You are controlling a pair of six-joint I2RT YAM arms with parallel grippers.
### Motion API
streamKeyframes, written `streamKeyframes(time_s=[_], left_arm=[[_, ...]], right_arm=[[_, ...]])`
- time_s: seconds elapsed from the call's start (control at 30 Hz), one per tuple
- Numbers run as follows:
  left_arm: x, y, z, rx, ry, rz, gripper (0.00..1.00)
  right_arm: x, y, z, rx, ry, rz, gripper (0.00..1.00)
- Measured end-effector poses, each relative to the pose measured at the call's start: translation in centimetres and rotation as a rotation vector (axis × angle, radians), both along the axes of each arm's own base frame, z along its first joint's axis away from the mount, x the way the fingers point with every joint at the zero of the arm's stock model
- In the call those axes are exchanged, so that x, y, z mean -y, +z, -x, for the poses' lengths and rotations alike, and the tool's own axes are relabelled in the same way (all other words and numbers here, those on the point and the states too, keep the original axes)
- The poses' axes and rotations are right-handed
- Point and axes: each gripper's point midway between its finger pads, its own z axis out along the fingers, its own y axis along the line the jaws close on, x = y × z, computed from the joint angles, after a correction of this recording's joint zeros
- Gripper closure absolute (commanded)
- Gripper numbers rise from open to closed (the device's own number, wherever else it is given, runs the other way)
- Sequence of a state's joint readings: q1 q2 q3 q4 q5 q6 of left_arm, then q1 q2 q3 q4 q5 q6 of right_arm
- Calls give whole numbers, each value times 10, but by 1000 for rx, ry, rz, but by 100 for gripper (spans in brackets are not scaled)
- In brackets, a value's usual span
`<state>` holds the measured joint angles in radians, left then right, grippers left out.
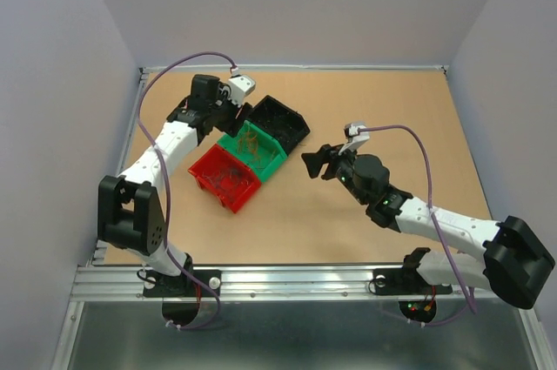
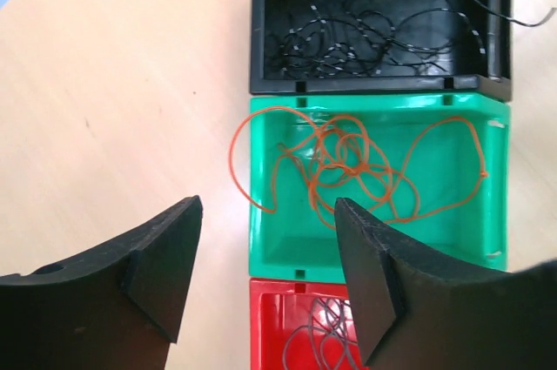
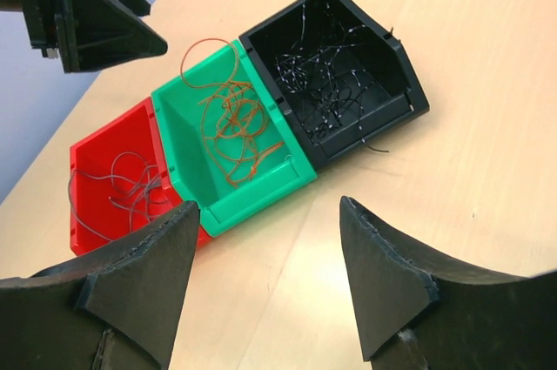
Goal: Untangle the cables
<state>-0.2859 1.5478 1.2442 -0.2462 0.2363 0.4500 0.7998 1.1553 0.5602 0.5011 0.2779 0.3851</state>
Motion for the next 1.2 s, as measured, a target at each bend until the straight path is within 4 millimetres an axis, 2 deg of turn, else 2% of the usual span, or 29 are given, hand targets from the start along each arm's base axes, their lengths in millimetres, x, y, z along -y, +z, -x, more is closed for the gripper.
streamKeyframes(time_s=[0.07, 0.17, 0.2, 0.23, 0.27, 0.37, 0.47, 0.53, 0.57, 0.6, 0.67, 0.7, 0.83, 0.9, 0.93, 0.97, 1.07, 1.1, 1.17, 1.2], left_arm=[[-1, -5, -5, -2, 13, 1, 51], [5, -36, -15, -55, 17, -11, 66], [6, -41, -18, -62, 16, -13, 68], [11, -66, -20, -112, 13, -29, 71], [14, -82, -20, -137, 8, -44, 72], [27, -145, -9, -262, -21, -109, 79], [42, -133, -22, -211, -34, -104, 79], [44, -134, -21, -212, -35, -109, 76], [42, -135, -20, -214, -32, -113, 72], [39, -136, -17, -218, -25, -117, 63], [33, -131, -12, -221, -15, -120, 56], [31, -120, -9, -212, -10, -116, 50], [27, -65, -9, -113, 1, -78, 41], [26, -27, -6, -45, 1, -51, 36], [26, -13, -4, -20, 1, -42, 35], [25, -3, -2, -2, -1, -34, 32], [22, 20, 8, 48, -2, -12, 24], [20, 23, 12, 59, -2, -6, 13], [13, 26, 24, 86, 12, 15, 4], [6, 28, 36, 101, 26, 40, 1]], right_arm=[[2, -3, 1, -5, -4, 5, 31], [2, -3, 0, -5, -6, 5, 32], [2, -3, 0, -5, -7, 5, 32], [2, -3, 0, -6, -7, 6, 32], [2, -4, 0, -6, -8, 7, 32], [4, -10, 2, -16, -12, 14, 33], [7, -16, 3, -25, -17, 24, 33], [8, -17, 4, -28, -19, 27, 33], [9, -16, 4, -27, -20, 26, 33], [9, -15, 4, -24, -22, 24, 33], [10, -12, 5, -17, -23, 17, 33], [12, -8, 6, -10, -25, 9, 33], [17, 4, 9, 13, -36, -13, 32], [19, 10, 10, 24, -38, -25, 31], [21, 13, 11, 30, -41, -29, 30], [22, 15, 12, 33, -42, -31, 23], [28, 20, 15, 43, -50, -32, 6], [30, 21, 16, 49, -54, -33, 4], [39, 24, 21, 66, -66, -38, 0], [44, 24, 23, 73, -77, -38, 0]])
